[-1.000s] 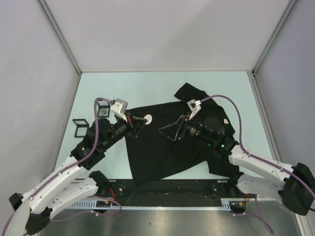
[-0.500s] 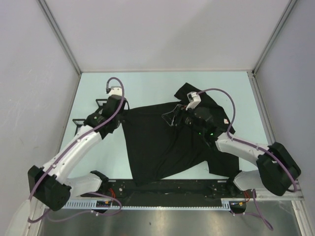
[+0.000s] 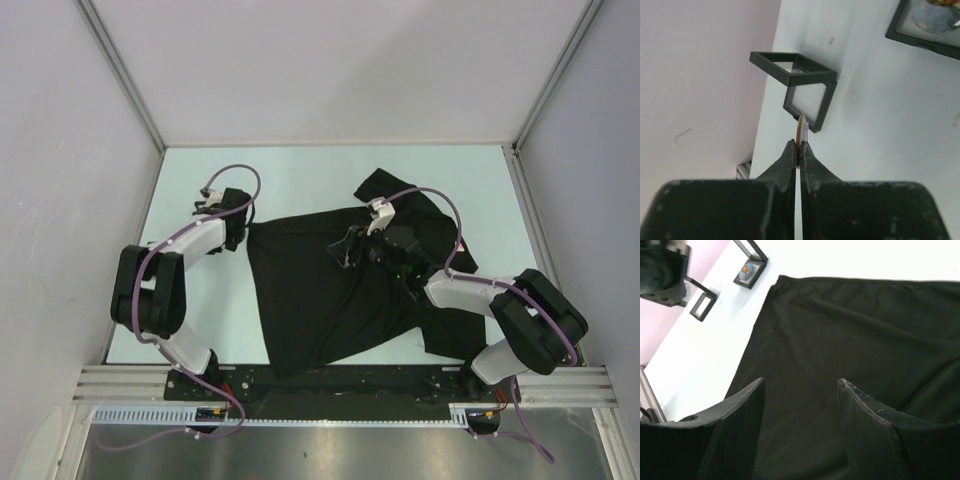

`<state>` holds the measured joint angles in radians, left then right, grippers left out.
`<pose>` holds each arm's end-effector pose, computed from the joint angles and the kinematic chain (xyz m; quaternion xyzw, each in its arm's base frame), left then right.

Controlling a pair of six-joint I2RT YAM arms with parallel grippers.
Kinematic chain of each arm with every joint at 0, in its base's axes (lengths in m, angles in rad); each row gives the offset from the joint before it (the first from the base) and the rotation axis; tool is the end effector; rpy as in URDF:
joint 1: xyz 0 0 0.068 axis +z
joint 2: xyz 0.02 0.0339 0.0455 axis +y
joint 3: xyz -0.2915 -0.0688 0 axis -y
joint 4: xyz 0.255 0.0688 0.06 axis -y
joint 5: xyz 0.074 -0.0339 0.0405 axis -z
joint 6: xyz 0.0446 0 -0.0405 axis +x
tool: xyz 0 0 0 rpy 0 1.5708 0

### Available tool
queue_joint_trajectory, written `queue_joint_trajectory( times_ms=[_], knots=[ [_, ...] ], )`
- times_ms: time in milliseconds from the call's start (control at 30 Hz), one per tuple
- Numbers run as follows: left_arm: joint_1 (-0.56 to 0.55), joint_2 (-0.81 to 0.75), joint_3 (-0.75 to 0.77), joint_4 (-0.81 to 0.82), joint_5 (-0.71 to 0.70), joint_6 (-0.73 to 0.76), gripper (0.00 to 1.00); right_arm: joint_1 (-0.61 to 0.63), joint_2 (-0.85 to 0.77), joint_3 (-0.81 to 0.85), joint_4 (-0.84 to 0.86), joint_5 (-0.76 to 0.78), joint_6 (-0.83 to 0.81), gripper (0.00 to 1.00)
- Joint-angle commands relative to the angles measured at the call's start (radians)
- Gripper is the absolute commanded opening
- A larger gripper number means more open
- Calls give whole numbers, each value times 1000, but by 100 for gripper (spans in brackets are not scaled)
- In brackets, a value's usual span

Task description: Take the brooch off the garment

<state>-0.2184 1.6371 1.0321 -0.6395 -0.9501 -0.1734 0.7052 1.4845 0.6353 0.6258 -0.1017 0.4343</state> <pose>0.3156 -0.0329 0.2140 -0.0545 0.8789 0.4146 0.2295 0.2436 0.2133 0.2259 -0.1368 0.7691 0.3695 0.5032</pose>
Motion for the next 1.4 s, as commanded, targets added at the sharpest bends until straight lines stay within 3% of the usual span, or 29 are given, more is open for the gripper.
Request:
queue_joint_trajectory(
  times_ms=[0, 67, 367, 633, 1367],
  knots=[
    [30, 62, 48, 60, -93, 69, 0, 0, 5, -11, 94, 13, -40, 63],
    [53, 75, 10, 134, -73, 112, 0, 0, 10, -13, 100, 17, -43, 63],
    [175, 102, 17, 129, -48, 75, 1, 5, 25, -11, 109, 26, -51, 63],
    [198, 214, 48, 95, -67, 74, 0, 14, 30, -13, 123, 25, -51, 63],
    [269, 285, 118, 58, -92, 43, 0, 16, 17, -23, 129, 25, -48, 63]
  ],
)
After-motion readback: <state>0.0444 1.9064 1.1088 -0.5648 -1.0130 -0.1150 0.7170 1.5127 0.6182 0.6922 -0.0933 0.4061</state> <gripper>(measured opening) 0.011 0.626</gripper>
